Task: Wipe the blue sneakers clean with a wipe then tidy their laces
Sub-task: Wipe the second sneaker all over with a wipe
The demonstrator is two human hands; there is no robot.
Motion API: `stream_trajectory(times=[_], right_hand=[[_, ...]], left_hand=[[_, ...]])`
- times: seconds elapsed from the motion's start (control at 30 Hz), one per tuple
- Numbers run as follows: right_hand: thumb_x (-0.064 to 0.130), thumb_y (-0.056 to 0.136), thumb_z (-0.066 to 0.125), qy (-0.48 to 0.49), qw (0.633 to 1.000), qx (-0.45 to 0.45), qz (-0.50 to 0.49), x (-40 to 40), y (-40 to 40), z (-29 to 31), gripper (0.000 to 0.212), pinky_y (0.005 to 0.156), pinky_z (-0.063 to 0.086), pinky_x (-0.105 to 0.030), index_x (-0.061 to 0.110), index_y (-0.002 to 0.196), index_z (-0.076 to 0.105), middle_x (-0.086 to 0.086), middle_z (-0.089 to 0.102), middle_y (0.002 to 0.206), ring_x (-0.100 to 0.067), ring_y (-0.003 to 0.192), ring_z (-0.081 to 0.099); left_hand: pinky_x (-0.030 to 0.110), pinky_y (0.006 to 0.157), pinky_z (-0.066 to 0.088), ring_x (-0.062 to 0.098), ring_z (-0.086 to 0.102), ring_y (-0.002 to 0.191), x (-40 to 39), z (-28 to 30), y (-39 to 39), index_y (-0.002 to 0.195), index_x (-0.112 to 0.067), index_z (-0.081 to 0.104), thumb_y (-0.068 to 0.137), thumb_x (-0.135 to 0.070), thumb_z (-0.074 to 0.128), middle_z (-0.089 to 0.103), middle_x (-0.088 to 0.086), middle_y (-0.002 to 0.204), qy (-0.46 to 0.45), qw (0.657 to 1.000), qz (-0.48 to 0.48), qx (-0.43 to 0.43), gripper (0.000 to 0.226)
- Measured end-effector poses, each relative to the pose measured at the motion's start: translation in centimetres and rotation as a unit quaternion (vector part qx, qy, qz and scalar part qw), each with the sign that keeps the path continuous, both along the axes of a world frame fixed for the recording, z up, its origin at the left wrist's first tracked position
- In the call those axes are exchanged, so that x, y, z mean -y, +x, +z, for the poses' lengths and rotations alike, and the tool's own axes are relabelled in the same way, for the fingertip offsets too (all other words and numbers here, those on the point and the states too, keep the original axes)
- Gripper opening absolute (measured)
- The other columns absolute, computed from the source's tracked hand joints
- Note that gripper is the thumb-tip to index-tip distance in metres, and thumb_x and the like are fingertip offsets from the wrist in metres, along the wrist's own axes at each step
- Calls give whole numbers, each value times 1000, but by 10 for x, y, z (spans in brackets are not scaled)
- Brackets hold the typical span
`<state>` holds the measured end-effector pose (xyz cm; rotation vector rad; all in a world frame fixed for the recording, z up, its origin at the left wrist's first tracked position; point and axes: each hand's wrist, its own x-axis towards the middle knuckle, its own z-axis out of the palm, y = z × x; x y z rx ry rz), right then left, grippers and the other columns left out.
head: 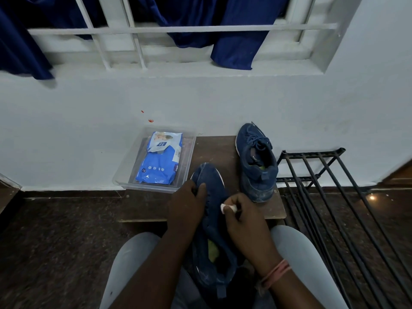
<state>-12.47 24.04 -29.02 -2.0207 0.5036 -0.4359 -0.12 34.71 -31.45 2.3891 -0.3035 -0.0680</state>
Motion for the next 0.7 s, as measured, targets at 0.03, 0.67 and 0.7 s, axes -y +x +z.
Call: stream_trajectory(times=[0.03, 0.67, 0.7], right_hand=[[14, 95, 60, 4, 1000, -11, 4, 1, -3, -2, 16, 61, 44, -17, 23, 82, 58, 6, 63, 76, -5, 71, 59], [27, 84, 66, -71, 985, -35, 152, 1, -12, 7, 24, 65, 45, -19, 21, 103, 53, 3, 61, 87, -3, 74, 56], [25, 84, 63, -67, 990, -15, 123, 2, -10, 8, 17, 67, 47, -23, 21, 99, 55, 3, 61, 87, -5, 76, 57]], left_hand=[[31, 63, 43, 10, 58, 66, 0, 2, 0, 79, -20, 55, 101, -50, 52, 59, -5, 69, -1, 1000, 5, -6, 37], [37, 73, 53, 25, 69, 81, -3, 35, -11, 90, -4, 69, 97, -48, 60, 72, 12, 84, -151, 965, 94, -192, 45], [37, 73, 53, 24, 69, 81, -8, 37, -16, 89, -8, 70, 99, -49, 57, 72, 10, 84, -166, 962, 100, -191, 44]])
